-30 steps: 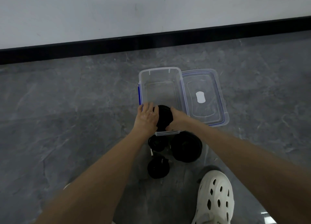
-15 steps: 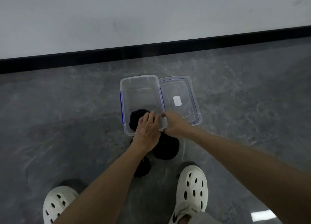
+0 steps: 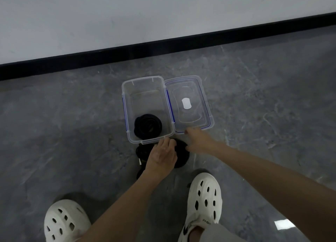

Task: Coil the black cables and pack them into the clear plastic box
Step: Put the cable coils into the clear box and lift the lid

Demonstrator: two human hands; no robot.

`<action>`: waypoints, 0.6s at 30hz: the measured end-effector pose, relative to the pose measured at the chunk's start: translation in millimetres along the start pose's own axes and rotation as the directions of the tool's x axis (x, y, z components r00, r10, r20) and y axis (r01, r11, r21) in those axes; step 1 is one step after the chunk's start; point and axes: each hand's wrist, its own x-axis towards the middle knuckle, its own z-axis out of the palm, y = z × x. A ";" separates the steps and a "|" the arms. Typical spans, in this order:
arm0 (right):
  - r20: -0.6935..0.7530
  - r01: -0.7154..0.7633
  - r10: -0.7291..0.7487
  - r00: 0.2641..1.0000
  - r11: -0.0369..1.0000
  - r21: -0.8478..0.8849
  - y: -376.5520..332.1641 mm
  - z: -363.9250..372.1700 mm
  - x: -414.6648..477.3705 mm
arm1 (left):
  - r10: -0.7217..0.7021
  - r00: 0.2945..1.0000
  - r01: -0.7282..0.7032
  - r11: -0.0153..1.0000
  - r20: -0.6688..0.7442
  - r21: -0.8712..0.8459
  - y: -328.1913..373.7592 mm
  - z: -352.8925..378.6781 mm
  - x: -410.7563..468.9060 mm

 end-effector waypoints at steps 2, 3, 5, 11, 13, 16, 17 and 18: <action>0.019 -0.021 0.021 1.000 1.000 -0.006 5.6 4.9 0.3 | -0.114 0.993 0.115 0.992 0.045 -0.043 0.2 6.6 -3.5; 0.025 -0.029 0.029 0.999 1.000 -0.003 7.9 7.3 1.2 | -0.192 0.979 0.197 0.977 0.062 -0.077 0.5 8.4 -4.0; 0.042 -0.031 0.030 0.999 0.999 0.027 11.1 12.4 2.4 | -0.346 0.932 0.357 0.926 0.104 -0.121 0.6 10.4 -2.7; 0.077 -0.060 0.051 0.996 0.991 0.118 16.3 32.8 10.7 | -0.528 0.807 0.585 0.775 0.265 -0.240 -4.9 19.5 4.1; 0.077 -0.070 0.060 0.995 0.988 0.135 14.7 36.8 14.3 | -0.520 0.802 0.592 0.757 0.294 -0.277 -5.4 22.9 6.9; 0.086 -0.070 0.057 0.995 0.985 0.159 11.2 41.4 19.4 | -0.522 0.779 0.616 0.741 0.348 -0.267 -4.1 25.4 13.0; 0.096 -0.073 0.058 0.994 0.984 0.161 9.9 42.6 20.8 | -0.524 0.773 0.621 0.740 0.357 -0.259 -3.9 26.1 14.9; 0.106 -0.079 0.062 0.992 0.984 0.161 9.3 43.9 22.2 | -0.526 0.771 0.624 0.737 0.360 -0.259 -3.6 26.8 16.4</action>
